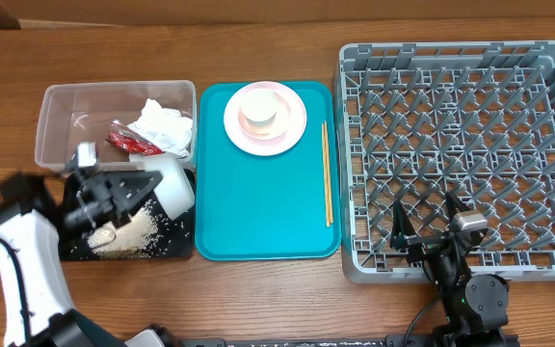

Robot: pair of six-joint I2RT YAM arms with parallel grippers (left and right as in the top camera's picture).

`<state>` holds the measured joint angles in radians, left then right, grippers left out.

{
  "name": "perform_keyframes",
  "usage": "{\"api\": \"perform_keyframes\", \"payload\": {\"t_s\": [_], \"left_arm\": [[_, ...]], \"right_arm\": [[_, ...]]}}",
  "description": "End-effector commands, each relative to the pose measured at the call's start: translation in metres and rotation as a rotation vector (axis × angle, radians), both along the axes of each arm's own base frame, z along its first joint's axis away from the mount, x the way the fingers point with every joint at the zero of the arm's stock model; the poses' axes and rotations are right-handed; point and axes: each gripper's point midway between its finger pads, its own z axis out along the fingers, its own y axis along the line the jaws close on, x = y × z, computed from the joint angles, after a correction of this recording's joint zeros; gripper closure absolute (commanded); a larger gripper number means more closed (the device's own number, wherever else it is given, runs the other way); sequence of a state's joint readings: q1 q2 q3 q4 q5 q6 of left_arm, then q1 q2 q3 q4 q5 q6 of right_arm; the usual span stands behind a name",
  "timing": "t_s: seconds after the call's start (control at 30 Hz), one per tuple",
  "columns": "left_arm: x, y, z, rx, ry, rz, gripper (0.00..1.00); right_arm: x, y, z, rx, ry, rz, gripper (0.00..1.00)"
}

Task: Sort waste into correct bins and load items into the dishwasher
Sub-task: 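Return the empty bowl with the left gripper onto the teal tray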

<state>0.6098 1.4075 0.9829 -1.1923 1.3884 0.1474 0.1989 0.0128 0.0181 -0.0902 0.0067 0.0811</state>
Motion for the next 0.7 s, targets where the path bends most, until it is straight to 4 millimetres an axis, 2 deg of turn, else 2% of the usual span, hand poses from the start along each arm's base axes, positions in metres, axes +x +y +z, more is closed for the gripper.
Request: {"api": "perform_keyframes", "payload": {"t_s": [0.0, 0.17, 0.37, 0.5, 0.67], "left_arm": [[0.015, -0.033, 0.015, 0.308, 0.095, -0.116, 0.96], [0.03, -0.076, 0.006, 0.635, 0.14, -0.165, 0.96], [0.044, -0.127, -0.025, 1.044, 0.094, -0.118, 0.96], [0.039, -0.156, -0.058, 1.267, 0.087, -0.141, 0.96], [0.038, -0.187, -0.103, 1.363, 0.091, -0.246, 0.96]], "right_arm": [[0.0, 0.0, -0.001, -0.002, -0.006, 0.001, 0.0], [0.0, 0.0, -0.001, -0.002, -0.006, 0.001, 0.0], [0.0, 0.0, -0.001, -0.002, -0.006, 0.001, 0.0], [0.0, 0.0, -0.002, -0.002, -0.005, 0.001, 0.0], [0.0, 0.0, -0.001, -0.002, -0.006, 0.001, 0.0]]}}
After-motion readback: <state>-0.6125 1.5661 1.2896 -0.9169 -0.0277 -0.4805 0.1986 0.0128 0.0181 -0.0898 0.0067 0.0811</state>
